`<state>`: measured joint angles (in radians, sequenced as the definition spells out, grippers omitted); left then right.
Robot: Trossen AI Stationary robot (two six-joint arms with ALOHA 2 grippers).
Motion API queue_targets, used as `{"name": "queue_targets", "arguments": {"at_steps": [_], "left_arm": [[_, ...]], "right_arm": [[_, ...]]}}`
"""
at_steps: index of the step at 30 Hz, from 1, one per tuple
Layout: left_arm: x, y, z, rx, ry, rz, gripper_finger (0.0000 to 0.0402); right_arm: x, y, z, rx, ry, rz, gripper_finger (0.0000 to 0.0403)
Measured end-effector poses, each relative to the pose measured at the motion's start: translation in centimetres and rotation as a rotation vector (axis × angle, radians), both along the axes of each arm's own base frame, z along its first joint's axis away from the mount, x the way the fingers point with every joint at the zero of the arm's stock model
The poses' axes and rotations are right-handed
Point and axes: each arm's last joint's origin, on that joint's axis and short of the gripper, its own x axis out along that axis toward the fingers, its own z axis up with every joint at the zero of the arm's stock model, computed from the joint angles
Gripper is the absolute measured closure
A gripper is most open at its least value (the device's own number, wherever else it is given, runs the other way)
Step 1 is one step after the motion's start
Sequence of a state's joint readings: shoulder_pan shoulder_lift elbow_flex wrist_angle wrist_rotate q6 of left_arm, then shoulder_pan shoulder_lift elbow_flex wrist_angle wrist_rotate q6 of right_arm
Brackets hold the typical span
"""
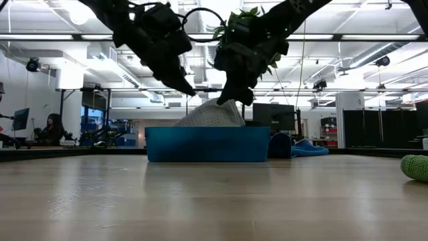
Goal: Fold microfiber towels
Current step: Put the gray microfiber towel in the blue bin
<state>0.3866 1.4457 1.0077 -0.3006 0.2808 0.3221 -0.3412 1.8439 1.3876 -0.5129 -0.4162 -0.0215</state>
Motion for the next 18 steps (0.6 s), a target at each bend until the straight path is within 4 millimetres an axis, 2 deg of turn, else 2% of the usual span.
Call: {"name": "queue_targets", "arguments": {"at_steps": [5,8,12,18], "left_arm": [[0.8,0.3,-0.7,-0.007,-0.001,-0.004,0.0227],[1.3,0.3,-1.4,-0.07,0.005,-0.054,0.019],[2.0,0.5,-2.3,-0.115,0.032,-0.058,0.0171],[1.8,0.4,-3.5,-0.151,0.112,-0.054,0.017]], "right_arm": [[0.1,0.7,0.3,-0.039,-0.019,0.059,0.039],[0.1,1.2,0.7,-0.078,-0.027,0.074,0.039],[0.2,1.5,0.9,-0.11,-0.038,0.1,0.039],[0.3,1.5,1.5,-0.127,-0.046,0.104,0.039]]}}
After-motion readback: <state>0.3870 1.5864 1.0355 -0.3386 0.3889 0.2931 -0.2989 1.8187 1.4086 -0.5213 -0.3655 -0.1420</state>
